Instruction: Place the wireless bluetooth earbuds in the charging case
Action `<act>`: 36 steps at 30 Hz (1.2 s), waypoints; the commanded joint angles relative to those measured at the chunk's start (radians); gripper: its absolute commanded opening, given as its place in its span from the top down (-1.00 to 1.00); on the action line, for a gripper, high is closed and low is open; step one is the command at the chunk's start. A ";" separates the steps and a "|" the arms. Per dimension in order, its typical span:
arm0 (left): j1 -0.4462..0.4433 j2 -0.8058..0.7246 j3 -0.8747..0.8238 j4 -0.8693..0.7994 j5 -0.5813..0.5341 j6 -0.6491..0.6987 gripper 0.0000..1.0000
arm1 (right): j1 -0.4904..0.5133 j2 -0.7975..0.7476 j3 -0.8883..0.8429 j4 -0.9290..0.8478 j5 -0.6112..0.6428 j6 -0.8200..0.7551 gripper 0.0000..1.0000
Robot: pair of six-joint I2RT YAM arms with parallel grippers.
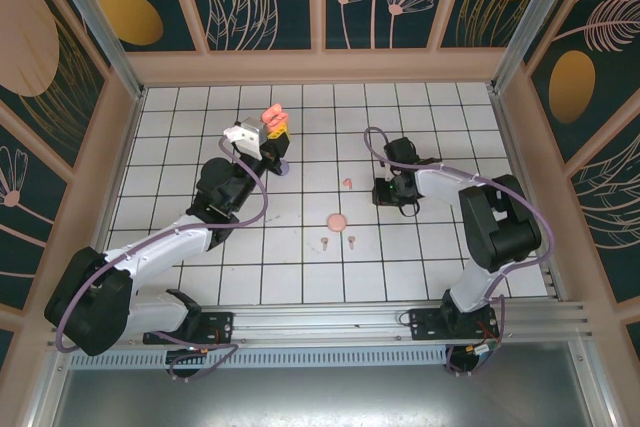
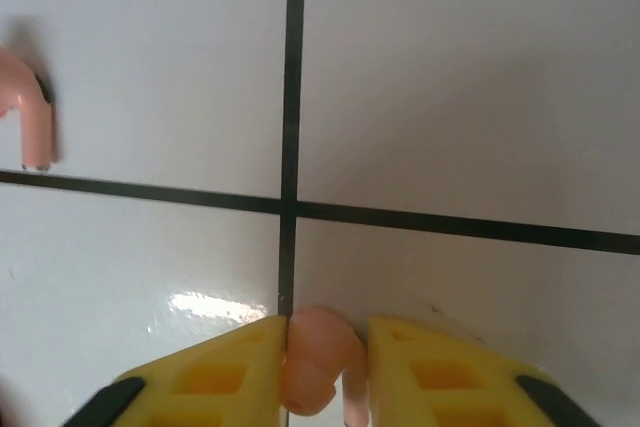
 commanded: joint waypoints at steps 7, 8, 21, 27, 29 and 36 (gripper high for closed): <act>-0.007 -0.011 -0.004 0.023 0.007 0.008 1.00 | 0.005 0.000 0.010 0.033 -0.085 0.023 0.73; -0.008 -0.011 -0.003 0.023 0.006 0.007 1.00 | 0.003 -0.015 0.005 0.046 -0.122 0.034 0.73; -0.007 -0.011 -0.004 0.024 0.010 0.000 1.00 | -0.012 -0.002 -0.093 0.308 -0.504 0.270 0.71; -0.007 -0.021 -0.001 0.017 0.012 0.003 1.00 | -0.060 0.080 -0.096 0.261 -0.476 0.293 0.69; -0.008 -0.024 -0.001 0.016 0.014 0.005 1.00 | -0.076 0.087 -0.099 0.234 -0.449 0.293 0.63; -0.007 -0.031 -0.001 0.010 0.013 0.011 1.00 | -0.134 0.092 -0.109 0.143 -0.341 0.269 0.38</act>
